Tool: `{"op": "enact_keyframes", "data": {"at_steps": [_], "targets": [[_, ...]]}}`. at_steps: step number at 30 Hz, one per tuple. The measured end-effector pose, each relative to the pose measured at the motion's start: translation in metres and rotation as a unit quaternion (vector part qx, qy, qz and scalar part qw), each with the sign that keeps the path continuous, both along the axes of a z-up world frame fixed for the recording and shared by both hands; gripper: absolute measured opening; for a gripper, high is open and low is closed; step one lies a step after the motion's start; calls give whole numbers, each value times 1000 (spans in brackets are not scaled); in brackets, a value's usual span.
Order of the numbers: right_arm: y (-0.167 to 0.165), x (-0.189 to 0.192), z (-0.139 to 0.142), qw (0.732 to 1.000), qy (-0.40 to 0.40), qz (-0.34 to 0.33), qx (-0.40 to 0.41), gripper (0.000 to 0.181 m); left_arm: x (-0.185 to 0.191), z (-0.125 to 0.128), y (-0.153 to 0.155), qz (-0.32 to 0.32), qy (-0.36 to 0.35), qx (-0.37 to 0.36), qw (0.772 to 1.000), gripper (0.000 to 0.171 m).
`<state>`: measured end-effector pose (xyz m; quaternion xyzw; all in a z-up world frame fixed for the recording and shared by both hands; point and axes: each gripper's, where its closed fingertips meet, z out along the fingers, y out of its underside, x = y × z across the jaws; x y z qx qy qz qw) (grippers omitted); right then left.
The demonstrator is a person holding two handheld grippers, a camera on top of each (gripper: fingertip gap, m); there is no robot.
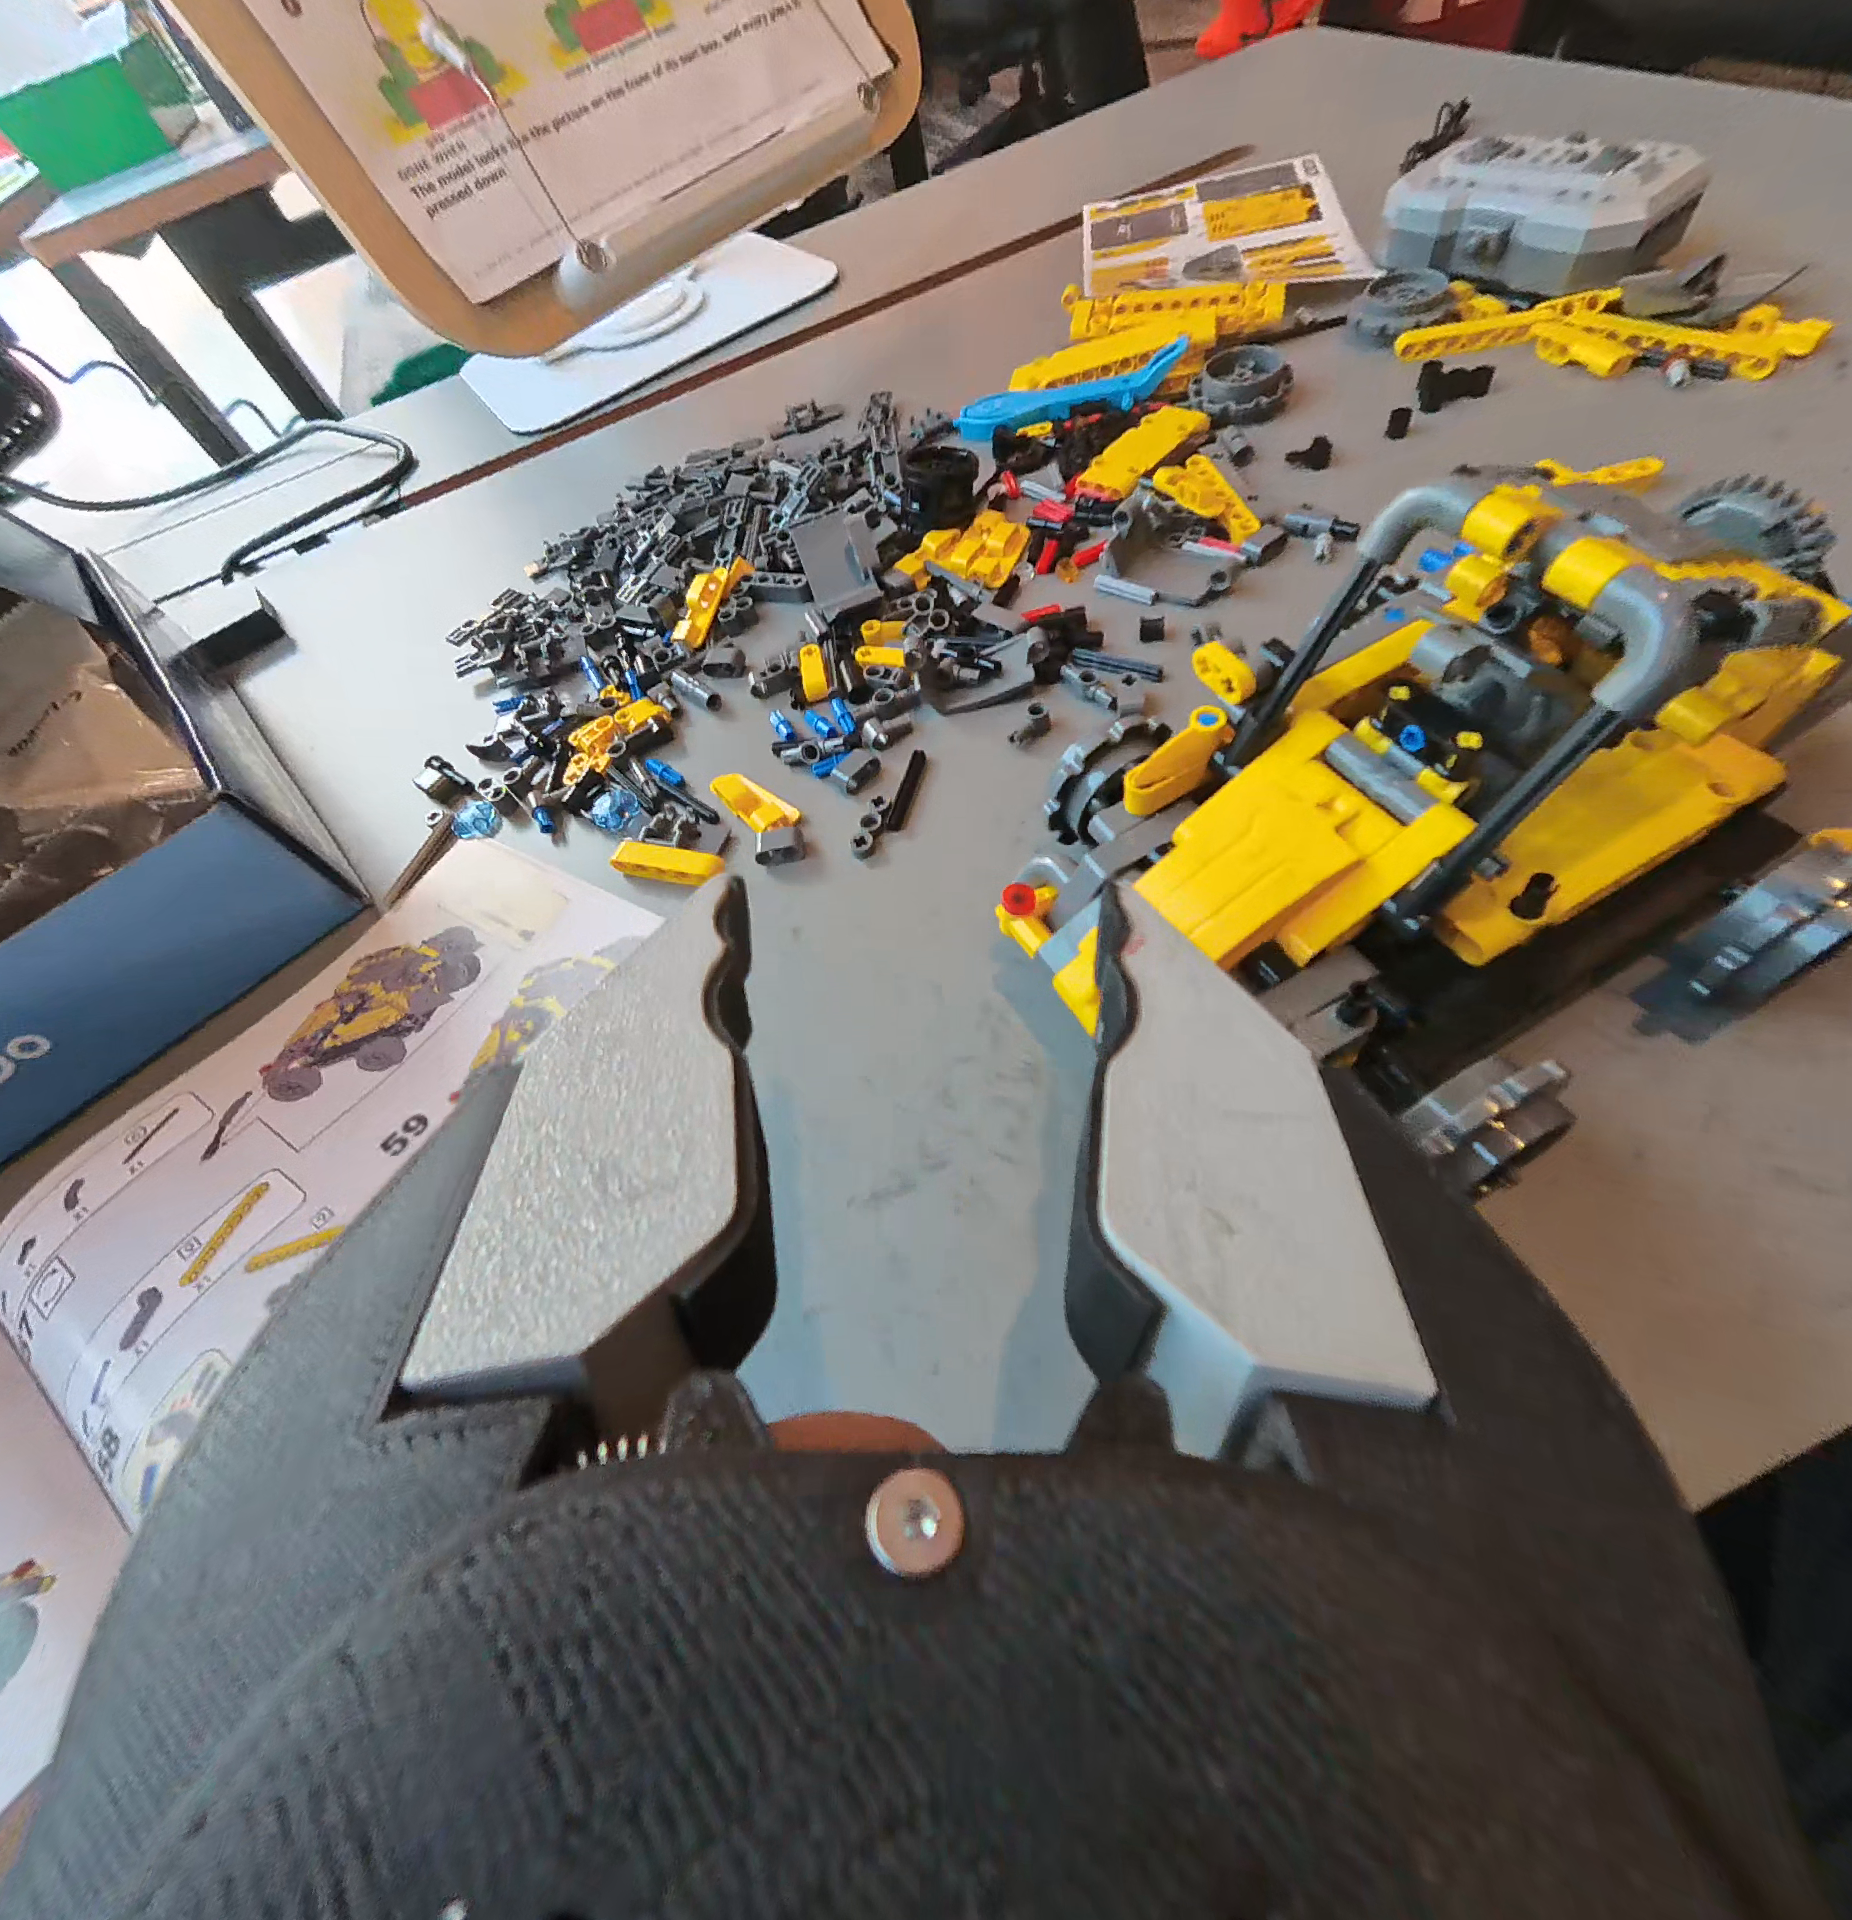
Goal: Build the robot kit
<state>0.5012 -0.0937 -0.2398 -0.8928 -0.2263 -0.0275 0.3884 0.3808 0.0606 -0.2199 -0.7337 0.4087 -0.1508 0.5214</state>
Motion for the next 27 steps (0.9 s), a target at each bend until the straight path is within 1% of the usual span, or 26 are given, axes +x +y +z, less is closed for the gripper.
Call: {"op": "enact_keyframes", "data": {"at_steps": [5,9,11,14,16,18,20,21,22,23,24,25,27], "targets": [[12,7,-6,998,61,1,-14,56,0,-7,-3,0,-4,-7,1000,65],[23,5,-12,997,72,10,-28,61,-1,-10,-3,1,-2,-11,1000,66],[29,-3,-13,996,78,26,-31,60,-3,-11,-3,1,-4,-15,1000,66],[35,-19,-17,993,94,51,-43,53,-7,-7,-9,-10,-22,-18,1000,66],[41,-24,-20,995,78,51,-42,60,-12,-4,-16,-21,-45,-21,999,64],[45,-31,-21,995,72,59,-38,65,-16,-6,-24,-31,-60,-35,997,64],[47,-38,-20,993,77,79,-33,65,-22,-10,-30,-37,-64,-46,996,65],[47,-44,-17,991,88,100,-24,67,-25,-11,-33,-41,-66,-48,996,65],[44,-51,-12,986,101,130,-9,67,-26,-10,-38,-49,-70,-48,995,65],[40,-48,-8,986,94,137,6,62,-25,-9,-45,-66,-73,-48,994,65],[37,-36,-4,989,76,129,18,54,-23,-8,-55,-96,-75,-48,991,64],[32,-23,0,991,65,115,28,52,-20,-7,-68,-134,-76,-51,987,64],[17,5,6,993,77,81,27,52,-14,-9,-97,-216,-72,-77,971,62]]}}
